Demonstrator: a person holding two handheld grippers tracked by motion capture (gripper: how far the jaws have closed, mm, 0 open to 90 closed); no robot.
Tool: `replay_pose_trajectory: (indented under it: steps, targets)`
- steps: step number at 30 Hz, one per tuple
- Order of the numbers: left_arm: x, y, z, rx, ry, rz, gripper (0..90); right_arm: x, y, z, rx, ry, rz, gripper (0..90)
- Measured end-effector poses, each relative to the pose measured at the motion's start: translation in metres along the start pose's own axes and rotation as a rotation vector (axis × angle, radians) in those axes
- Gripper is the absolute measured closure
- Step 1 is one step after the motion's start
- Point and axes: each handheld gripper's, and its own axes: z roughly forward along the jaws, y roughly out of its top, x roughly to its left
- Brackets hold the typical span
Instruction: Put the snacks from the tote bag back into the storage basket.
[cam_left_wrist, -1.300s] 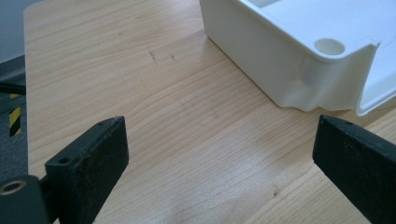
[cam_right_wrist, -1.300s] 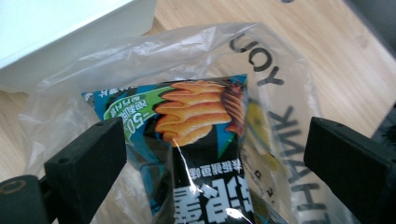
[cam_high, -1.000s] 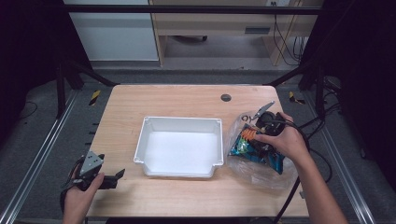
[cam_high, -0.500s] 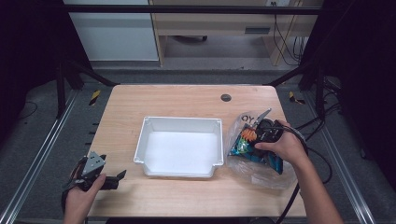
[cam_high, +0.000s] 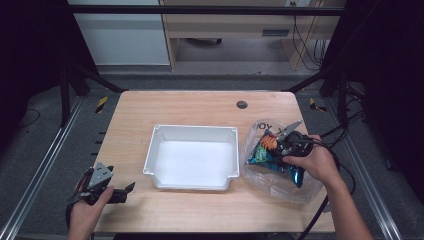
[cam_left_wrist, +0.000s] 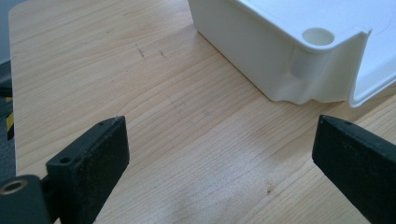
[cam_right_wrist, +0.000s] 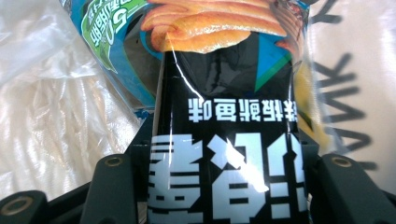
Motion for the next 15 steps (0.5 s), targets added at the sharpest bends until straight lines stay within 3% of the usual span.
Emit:
replay_pose_trajectory:
  steps: [9,15]
  targets:
    - [0.0,0.0,-0.001,-0.001,0.003,-0.004,3.5,0.007,-0.016,-0.037,-0.132,-0.024,0.035,45.9]
    - [0.001,-0.001,0.0,-0.002,0.006,-0.01,3.5,0.013,-0.013,-0.055,-0.197,-0.046,0.025,46.2]
